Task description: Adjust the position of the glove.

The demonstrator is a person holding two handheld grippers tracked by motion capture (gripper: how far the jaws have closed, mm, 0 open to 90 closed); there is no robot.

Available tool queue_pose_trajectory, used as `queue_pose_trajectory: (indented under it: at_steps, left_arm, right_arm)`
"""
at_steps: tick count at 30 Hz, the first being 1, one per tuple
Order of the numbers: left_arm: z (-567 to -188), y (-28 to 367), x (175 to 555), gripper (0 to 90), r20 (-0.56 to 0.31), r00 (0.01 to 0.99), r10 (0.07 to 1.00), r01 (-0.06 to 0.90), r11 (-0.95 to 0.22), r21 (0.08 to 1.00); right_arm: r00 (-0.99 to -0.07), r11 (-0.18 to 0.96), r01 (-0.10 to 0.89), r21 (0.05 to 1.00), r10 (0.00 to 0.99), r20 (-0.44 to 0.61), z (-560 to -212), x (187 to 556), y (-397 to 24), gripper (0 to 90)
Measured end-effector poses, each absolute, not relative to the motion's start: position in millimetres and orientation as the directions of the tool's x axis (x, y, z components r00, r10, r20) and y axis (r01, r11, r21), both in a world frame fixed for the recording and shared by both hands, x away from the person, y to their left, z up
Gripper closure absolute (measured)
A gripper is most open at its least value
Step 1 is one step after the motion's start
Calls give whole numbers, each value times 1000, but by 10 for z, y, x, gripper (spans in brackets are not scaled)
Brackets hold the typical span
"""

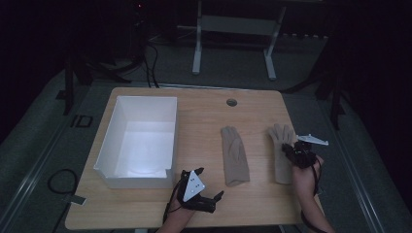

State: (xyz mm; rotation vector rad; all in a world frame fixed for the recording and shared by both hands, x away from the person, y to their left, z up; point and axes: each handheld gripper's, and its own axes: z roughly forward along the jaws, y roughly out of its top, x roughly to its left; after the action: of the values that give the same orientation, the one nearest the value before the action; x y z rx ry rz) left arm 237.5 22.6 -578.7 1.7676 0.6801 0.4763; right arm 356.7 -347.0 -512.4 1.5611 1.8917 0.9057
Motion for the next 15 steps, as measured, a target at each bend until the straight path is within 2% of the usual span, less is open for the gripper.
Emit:
queue_pose_trajectory:
  at_steps: [11,13,15]
  left_arm:
    - [-5786,224,2373,1,-17,755,655,204,-210,956]
    - [-5786,223,2372,1,-15,756,655,203,-212,956]
    - [-5786,222,2372,1,-16,757,654,203,-212,956]
  right_arm:
    - [-217,136,671,729,976,17,-5422,3657,-3504,833]
    - [-238,158,665,730,971,6,-5467,3665,-3503,799]
    - [-257,171,668,724,966,9,-5493,3682,-3510,723]
